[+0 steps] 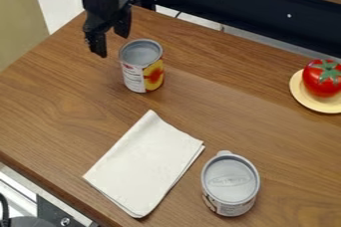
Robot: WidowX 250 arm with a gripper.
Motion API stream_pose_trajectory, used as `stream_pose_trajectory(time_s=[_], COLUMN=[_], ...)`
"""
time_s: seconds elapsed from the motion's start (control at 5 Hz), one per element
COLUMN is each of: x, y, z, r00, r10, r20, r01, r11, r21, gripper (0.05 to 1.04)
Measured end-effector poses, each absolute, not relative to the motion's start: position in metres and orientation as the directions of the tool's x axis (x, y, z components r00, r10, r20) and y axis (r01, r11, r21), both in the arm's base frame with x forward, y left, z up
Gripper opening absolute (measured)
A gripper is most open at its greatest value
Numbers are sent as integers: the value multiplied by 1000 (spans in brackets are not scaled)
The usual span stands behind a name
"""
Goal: Moved the big can above the small can.
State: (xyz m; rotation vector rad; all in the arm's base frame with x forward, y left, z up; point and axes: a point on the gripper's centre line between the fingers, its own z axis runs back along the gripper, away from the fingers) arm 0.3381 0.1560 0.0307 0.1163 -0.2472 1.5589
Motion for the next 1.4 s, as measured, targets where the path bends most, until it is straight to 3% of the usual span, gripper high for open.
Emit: stream_pose_trajectory(time_s=[0.2, 0.6, 1.0, 1.4], x=[342, 326, 323, 327], y=[140, 96, 38, -17], z=[24, 3, 15, 13], r00=[-42, -4, 25, 1], r10=[976, 981, 985, 985], r20=[215, 192, 170, 170], r01=[-994, -999, -1000, -1000], r11=[-19, 4, 26, 4], r21=[-107, -45, -3, -13], gripper=[996, 996, 996, 996])
